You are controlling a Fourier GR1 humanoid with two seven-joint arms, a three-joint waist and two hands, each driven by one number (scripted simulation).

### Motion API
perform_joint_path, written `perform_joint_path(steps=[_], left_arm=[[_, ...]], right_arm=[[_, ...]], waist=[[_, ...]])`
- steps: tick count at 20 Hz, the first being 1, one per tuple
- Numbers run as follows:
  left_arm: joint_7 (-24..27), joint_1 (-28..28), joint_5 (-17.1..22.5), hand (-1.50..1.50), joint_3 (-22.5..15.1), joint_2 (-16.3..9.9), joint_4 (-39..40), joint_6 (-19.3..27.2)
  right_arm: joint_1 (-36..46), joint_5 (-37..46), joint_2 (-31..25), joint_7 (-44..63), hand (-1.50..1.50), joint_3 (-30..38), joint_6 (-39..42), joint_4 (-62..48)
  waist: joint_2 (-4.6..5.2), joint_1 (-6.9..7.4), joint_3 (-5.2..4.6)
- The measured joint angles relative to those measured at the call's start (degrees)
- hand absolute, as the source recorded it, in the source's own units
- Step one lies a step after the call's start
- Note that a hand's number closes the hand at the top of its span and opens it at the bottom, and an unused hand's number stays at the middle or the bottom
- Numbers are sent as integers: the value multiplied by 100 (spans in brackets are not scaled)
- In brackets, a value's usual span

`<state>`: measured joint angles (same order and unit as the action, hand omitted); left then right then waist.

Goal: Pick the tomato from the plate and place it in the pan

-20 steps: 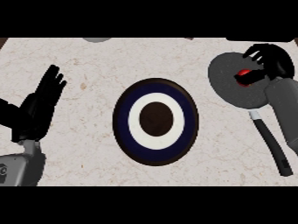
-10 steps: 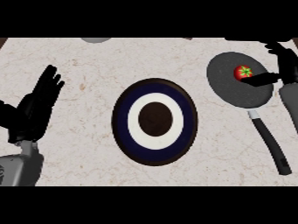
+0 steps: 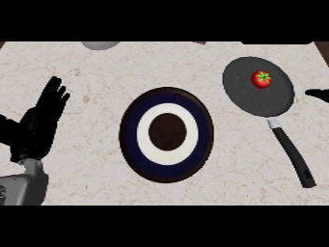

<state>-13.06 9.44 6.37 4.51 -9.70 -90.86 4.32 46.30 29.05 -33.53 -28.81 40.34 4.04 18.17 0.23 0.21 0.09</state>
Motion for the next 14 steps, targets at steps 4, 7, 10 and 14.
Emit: perform_joint_path(steps=[4,7,10,14], left_arm=[[32,-83,47,0,57,-32,-26,-61],[-32,-66,77,0,99,-87,-67,-112],[-77,-77,44,0,84,-59,-124,-91],[9,-38,61,0,130,-42,-11,-162]], right_arm=[[-463,-448,-369,-480,-150,273,1010,-71],[-800,-625,-635,-780,-150,301,1584,-70],[-1084,-792,-868,-955,-150,292,1951,-16],[-1307,-987,-910,-944,-150,159,2006,186]], waist=[[-10,-19,-2],[-9,-5,-2],[-11,2,-3],[-13,4,-5]])
